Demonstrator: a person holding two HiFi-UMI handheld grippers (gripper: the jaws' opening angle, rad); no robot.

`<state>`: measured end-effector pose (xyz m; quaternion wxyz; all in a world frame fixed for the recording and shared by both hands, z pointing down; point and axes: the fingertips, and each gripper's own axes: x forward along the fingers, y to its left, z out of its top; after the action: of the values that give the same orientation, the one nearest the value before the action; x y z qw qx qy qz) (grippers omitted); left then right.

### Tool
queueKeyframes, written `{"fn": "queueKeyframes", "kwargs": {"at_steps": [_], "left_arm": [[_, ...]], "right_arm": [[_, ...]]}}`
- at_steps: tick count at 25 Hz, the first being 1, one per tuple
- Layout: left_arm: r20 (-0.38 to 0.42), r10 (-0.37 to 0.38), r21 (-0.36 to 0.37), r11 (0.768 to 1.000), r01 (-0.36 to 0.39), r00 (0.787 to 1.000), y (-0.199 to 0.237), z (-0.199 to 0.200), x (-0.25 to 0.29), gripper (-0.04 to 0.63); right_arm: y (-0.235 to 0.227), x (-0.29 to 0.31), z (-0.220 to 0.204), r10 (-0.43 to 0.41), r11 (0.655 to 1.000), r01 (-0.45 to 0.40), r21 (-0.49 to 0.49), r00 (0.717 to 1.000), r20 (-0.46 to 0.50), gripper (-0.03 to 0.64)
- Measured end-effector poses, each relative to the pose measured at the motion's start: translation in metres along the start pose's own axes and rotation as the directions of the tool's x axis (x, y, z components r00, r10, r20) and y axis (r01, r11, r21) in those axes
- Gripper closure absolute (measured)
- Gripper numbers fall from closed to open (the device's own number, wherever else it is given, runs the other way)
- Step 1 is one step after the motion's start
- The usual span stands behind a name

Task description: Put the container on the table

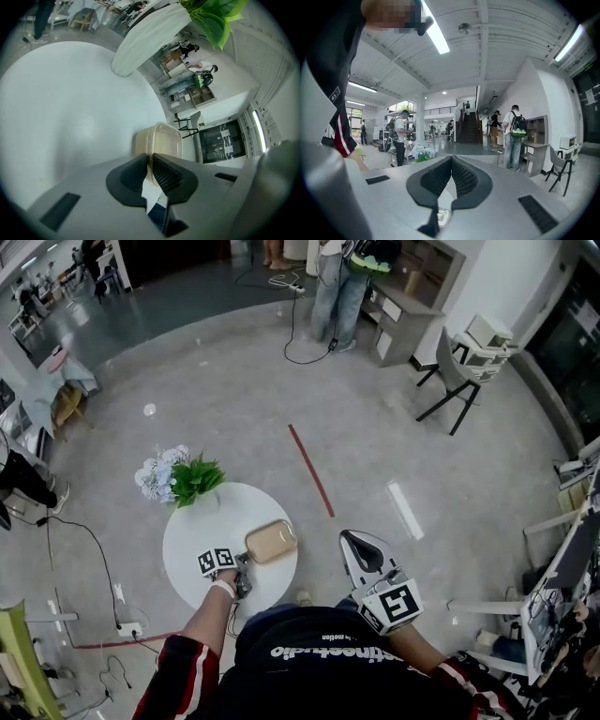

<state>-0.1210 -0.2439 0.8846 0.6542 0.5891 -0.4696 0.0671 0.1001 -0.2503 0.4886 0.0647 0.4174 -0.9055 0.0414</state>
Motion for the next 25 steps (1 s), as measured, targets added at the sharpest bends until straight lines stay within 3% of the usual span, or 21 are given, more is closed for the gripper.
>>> {"fn": "queueKeyframes", "kwargs": {"at_steps": [16, 25], "left_arm": [[0.014, 0.025, -0.060, 0.998, -0.024, 1.000, 0.014, -0.002, 0.009, 0.545], [0.046, 0.059, -0.047, 0.997, -0.057, 0.997, 0.015, -0.004, 0.005, 0.524]], "right_arm": [[-0.008, -0.004, -0.002, -0.018, 1.000, 0.018, 0.006, 1.000, -0.013, 0.601], [-0.004, -0.008, -0.001, -0.008, 1.000, 0.008, 0.015, 1.000, -0.024, 0.601]]}}
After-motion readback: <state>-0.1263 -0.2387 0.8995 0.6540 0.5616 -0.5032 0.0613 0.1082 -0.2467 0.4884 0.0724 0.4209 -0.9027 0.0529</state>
